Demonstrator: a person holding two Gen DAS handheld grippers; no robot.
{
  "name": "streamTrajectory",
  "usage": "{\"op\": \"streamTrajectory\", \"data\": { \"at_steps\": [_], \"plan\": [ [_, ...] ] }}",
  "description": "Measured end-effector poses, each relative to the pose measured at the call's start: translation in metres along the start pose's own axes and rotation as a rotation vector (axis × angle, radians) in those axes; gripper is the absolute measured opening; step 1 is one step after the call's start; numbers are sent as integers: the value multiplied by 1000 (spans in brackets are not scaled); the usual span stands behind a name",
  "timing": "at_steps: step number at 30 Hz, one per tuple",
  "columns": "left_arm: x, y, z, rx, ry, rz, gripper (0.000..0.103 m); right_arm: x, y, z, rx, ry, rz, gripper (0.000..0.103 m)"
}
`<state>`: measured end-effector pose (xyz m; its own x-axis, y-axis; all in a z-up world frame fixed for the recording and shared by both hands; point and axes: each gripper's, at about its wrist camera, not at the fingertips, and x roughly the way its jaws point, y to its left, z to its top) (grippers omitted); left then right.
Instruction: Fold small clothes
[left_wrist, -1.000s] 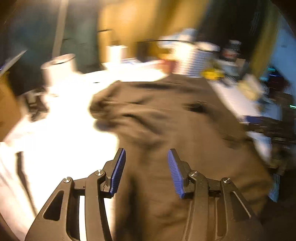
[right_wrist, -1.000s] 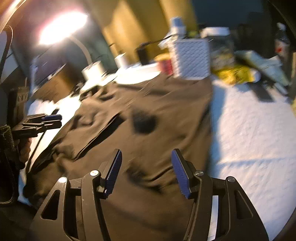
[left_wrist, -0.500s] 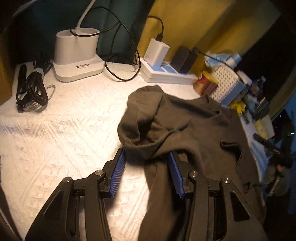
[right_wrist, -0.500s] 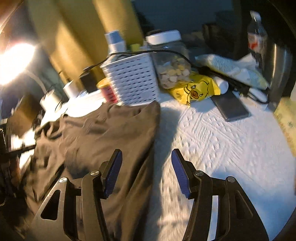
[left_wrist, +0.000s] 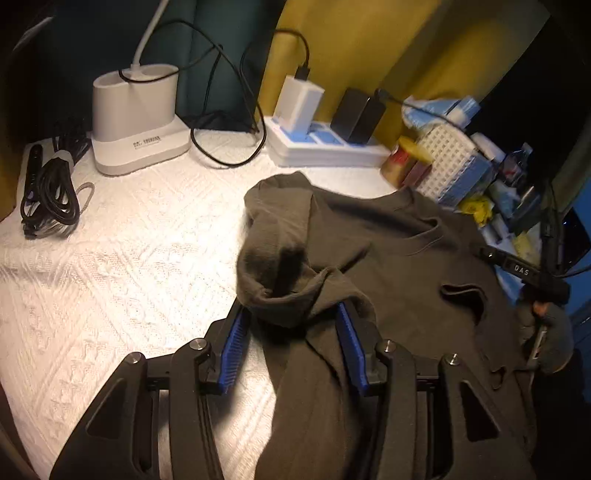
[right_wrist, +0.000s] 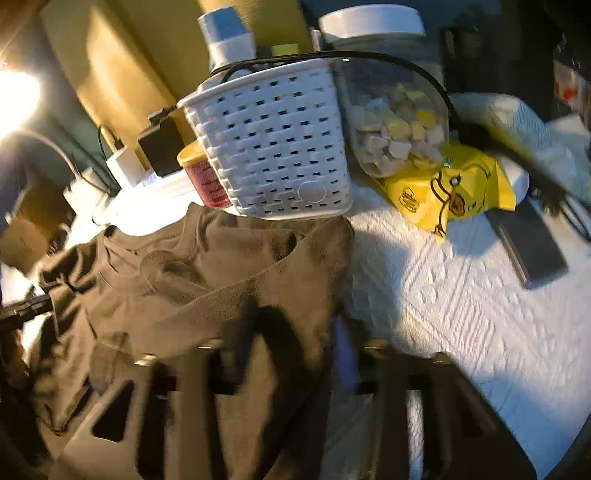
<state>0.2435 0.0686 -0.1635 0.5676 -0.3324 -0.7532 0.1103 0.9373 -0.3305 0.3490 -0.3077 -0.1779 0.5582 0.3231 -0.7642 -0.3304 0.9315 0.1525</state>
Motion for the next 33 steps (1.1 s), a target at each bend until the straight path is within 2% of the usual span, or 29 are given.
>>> {"op": "streamTrajectory", "data": {
  "at_steps": [2,4,6,7,10,12,17,21,23,24,25,26,27,30,33],
  "plan": [
    [1,-1,-1,16,-18,7,46,1,3,-1,-14,0,-19,12],
    [3,-3,-1,51,-17,63,14,-1,4,-1,-20,-5,-29,11],
    [0,-1,0,47,-25,80,11,-6,4,-1,-14,-26,-46,10],
    [-3,1,0,42,-33,112,10,-9,3,-1,-13,-39,-62,10],
    [-18,8,-1,55,-68,238,8,-22,3,-2,-59,-92,-172,8],
    [-29,19,-2,54,-92,320,7,-27,-1,-2,-62,-100,-197,8],
    [-33,38,-6,62,-42,332,8,-27,-16,-6,-23,-74,-209,8],
    [-40,43,-5,16,-44,325,15,-32,-12,-8,-26,-84,-221,9],
    [-48,40,-4,-14,-71,324,30,-39,-10,-9,-22,-93,-208,10],
    [-55,38,-5,-26,-93,309,46,-43,-10,-11,-20,-95,-195,17],
    [-62,36,-6,-32,-112,292,56,-47,-9,-12,-20,-98,-185,22],
    [-66,34,-8,-32,-121,281,58,-52,-8,-15,-21,-99,-171,36],
    [-69,30,-9,-25,-127,268,58,-58,-8,-19,-19,-99,-157,46],
    [-75,16,-20,0,-109,235,58,-76,0,-33,-35,-94,-137,47],
    [-71,5,-40,21,-48,184,58,-90,12,-49,-69,-77,-127,47]
  ]
}}
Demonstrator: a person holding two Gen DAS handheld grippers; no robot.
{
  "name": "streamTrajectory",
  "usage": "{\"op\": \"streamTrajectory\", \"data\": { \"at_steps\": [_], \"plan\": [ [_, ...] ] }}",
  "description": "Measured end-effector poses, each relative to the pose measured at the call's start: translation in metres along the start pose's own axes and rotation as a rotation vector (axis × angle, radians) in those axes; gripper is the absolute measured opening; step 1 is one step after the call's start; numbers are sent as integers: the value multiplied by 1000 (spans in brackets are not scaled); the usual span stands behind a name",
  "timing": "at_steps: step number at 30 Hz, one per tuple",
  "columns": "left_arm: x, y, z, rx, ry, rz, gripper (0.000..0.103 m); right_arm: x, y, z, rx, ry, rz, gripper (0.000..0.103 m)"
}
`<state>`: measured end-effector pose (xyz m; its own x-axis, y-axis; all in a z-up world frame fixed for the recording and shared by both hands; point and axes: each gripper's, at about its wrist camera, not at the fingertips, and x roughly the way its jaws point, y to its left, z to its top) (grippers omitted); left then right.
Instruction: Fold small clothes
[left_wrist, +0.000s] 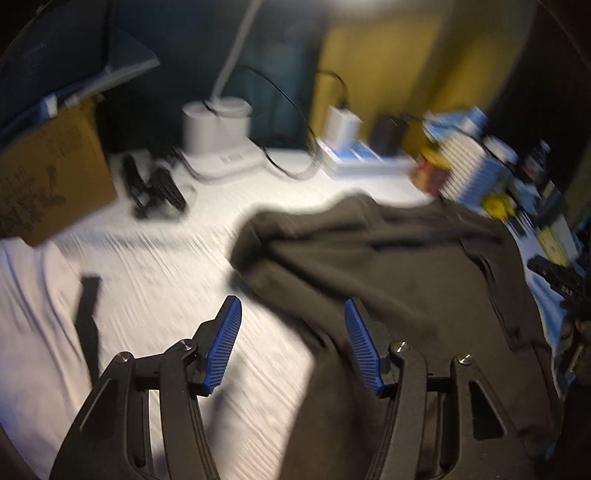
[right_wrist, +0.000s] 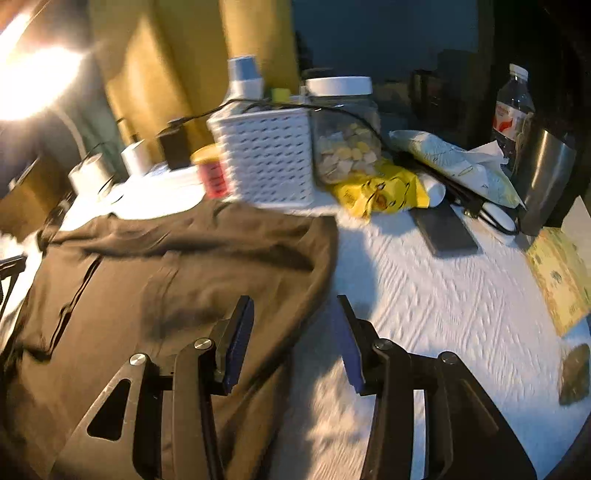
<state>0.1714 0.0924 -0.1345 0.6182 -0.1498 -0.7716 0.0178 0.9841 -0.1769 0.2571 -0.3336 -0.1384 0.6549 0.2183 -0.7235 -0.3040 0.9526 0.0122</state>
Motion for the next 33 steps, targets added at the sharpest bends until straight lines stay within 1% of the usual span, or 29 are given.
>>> {"op": "streamTrajectory", "data": {
  "at_steps": [3,8,12,14,16,18,20,21,22,23,24,25,26,27,29,32,33],
  "plan": [
    [0,-8,-20,31,38,0,58,-11,20,-14,-50,22,24,47],
    [3,-14,-42,53,77,-5,58,-14,64,-36,-186,68,64,47],
    [1,-19,-51,79,87,25,58,-8,92,-52,-277,98,43,47],
    [-2,-23,-56,91,89,21,58,-11,101,-58,-314,92,33,47],
    [-5,-25,-61,111,94,8,58,-15,107,-62,-342,93,43,47],
    [-7,-25,-65,130,89,-5,58,-19,106,-64,-343,89,43,47],
    [-9,-20,-67,123,73,-22,58,-26,95,-64,-297,84,57,47],
    [-10,-17,-68,113,65,-33,57,-29,85,-63,-258,74,47,47],
    [-11,-16,-69,110,60,-34,52,-33,76,-62,-221,65,32,47],
    [-11,-15,-70,110,54,-21,46,-34,67,-61,-187,60,25,47],
    [-12,-14,-70,111,49,-5,30,-36,54,-60,-130,55,22,47],
    [-13,-11,-70,98,47,-7,14,-36,41,-60,-75,55,23,47],
    [-14,-8,-70,79,53,-29,8,-35,30,-60,-29,62,25,47],
    [-14,-6,-70,62,52,-41,4,-31,18,-61,24,78,29,47],
    [-17,-4,-73,50,42,-33,3,-23,7,-64,75,118,39,47],
    [-27,-5,-76,35,22,-14,2,-25,8,-65,72,113,55,46],
    [-29,-5,-77,30,16,-9,2,-26,13,-65,47,116,64,39]
  ]
}}
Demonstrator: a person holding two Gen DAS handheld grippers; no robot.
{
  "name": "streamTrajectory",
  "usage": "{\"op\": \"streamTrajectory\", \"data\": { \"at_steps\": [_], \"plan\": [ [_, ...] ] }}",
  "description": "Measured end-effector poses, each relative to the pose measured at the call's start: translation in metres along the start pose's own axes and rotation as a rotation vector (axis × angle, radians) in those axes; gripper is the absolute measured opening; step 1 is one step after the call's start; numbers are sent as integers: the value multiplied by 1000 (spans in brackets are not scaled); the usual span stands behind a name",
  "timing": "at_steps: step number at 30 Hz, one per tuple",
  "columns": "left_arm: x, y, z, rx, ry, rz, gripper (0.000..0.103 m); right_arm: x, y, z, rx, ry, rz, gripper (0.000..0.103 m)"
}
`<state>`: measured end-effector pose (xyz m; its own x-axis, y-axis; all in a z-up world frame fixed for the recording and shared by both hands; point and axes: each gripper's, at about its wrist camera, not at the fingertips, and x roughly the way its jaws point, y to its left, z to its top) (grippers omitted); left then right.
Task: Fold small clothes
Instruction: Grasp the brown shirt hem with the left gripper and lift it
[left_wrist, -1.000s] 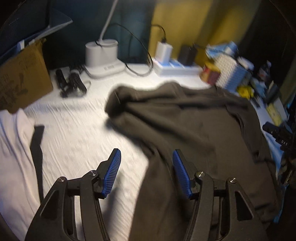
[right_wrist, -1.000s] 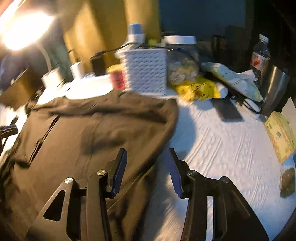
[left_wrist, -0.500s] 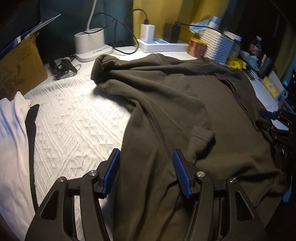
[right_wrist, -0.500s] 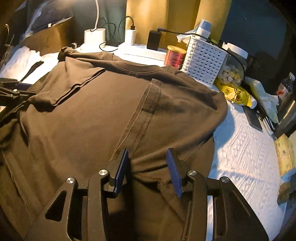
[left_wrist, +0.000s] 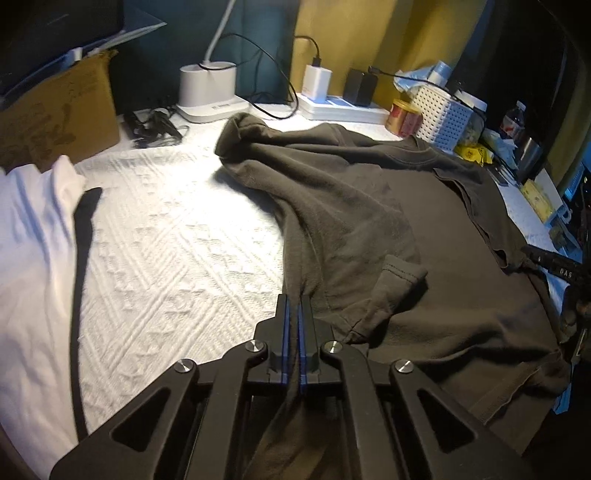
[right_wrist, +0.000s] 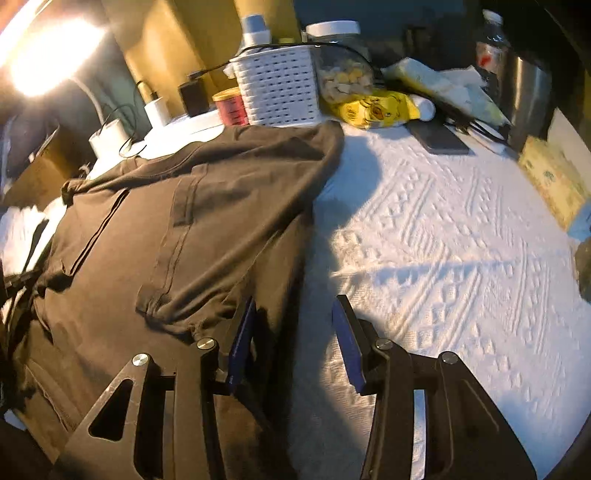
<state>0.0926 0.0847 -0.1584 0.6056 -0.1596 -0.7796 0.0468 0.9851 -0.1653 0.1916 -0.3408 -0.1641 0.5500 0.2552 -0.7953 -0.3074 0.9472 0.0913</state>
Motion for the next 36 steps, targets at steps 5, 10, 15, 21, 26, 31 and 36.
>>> {"op": "streamTrajectory", "data": {
  "at_steps": [5,10,15,21,26,31,36],
  "plan": [
    [-10,6,-11,-32,2,39,0,-3,10,-4,-56,8,-13,5],
    [-15,9,-25,-54,16,36,0,-15,6,-15,-42,-1,-62,4],
    [-21,3,-34,-38,26,25,0,-30,0,-31,-17,-9,-65,4],
    [-23,7,-39,-56,18,8,1,-35,1,-38,-10,-18,-59,4],
    [-39,5,-33,-49,-35,6,1,-55,6,-35,-37,-104,-96,4],
    [-59,0,-36,-13,-107,31,2,-79,2,-40,-37,-159,-111,20],
    [-80,1,-49,-13,-168,19,49,-104,5,-58,-46,-194,-131,39]
  ]
}}
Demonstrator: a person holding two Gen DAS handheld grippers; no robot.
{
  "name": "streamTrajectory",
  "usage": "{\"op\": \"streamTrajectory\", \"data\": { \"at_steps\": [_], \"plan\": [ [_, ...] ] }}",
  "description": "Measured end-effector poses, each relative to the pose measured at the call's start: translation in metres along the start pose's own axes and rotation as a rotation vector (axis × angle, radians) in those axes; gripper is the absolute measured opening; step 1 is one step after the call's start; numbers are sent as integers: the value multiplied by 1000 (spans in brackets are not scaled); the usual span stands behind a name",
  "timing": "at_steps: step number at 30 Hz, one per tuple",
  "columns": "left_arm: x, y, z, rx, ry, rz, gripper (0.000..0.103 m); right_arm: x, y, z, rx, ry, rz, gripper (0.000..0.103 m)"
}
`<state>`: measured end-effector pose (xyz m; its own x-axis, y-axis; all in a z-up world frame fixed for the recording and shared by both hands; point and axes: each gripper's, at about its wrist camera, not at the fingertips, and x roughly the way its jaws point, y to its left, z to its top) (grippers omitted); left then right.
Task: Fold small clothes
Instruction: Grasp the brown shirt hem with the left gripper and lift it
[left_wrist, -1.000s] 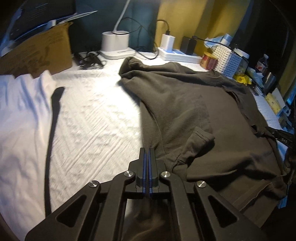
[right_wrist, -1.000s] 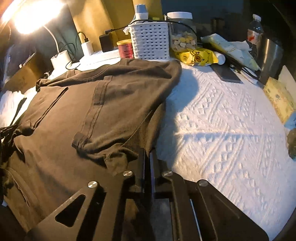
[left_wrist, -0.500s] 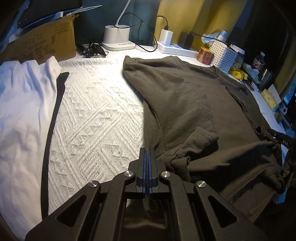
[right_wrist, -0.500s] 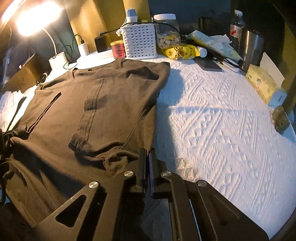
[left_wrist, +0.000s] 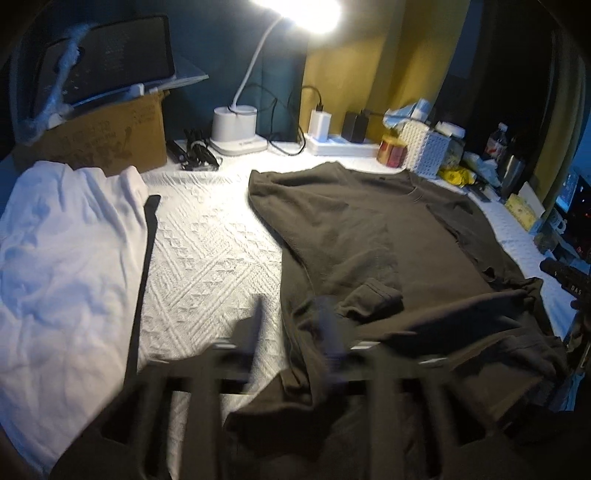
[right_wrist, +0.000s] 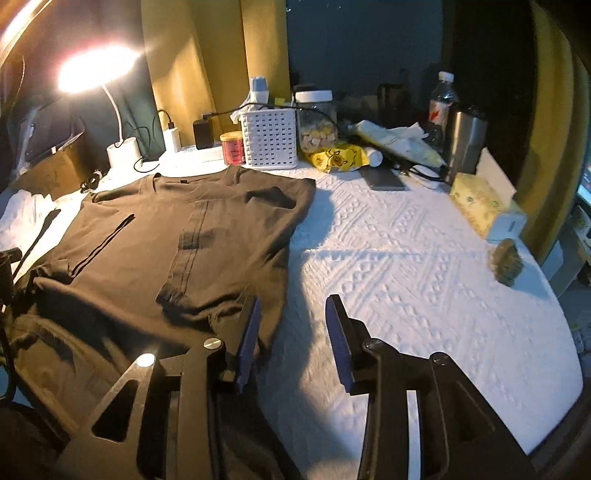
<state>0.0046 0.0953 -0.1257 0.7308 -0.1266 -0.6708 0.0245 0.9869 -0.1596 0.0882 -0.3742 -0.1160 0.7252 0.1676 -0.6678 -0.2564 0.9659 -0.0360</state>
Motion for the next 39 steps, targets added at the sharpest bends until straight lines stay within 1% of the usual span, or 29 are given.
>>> {"op": "streamTrajectory", "data": {
  "at_steps": [1,6,9,14,17,19,21,24,27,30,33,35,36,37,39],
  "plan": [
    [-4,1,-2,-5,-13,-8,52,-5,-1,-3,0,-4,-7,39],
    [-20,-2,-16,2,-57,-14,52,-33,-4,-25,11,-16,-41,39],
    [-28,-8,-27,14,-83,-20,52,-45,-4,-40,20,-7,-49,39],
    [-35,-13,-53,55,-53,-9,52,-58,-4,-74,29,51,-65,39],
    [-43,-3,-69,17,-32,12,52,-60,-3,-89,42,76,-60,39],
    [-52,6,-78,-11,-38,57,52,-62,-2,-96,52,86,-60,39],
    [-59,14,-86,-39,-44,74,52,-64,-1,-100,50,88,-58,39],
    [-64,22,-96,-87,-34,57,52,-67,0,-103,40,88,-70,39],
    [-57,27,-104,-120,-1,51,52,-69,-2,-105,46,86,-67,39],
    [-52,23,-107,-102,9,51,52,-70,-3,-106,45,89,-66,39],
    [-45,12,-109,-39,30,54,51,-72,-5,-111,51,94,-78,39],
    [-46,6,-110,-6,28,58,39,-72,-6,-115,59,101,-85,39],
    [-46,3,-110,14,30,67,27,-71,-8,-117,65,106,-84,39],
    [-45,2,-110,29,29,76,19,-71,-9,-119,71,108,-82,39],
    [-48,-1,-110,56,20,86,11,-70,-8,-121,75,113,-77,39]
  ]
}}
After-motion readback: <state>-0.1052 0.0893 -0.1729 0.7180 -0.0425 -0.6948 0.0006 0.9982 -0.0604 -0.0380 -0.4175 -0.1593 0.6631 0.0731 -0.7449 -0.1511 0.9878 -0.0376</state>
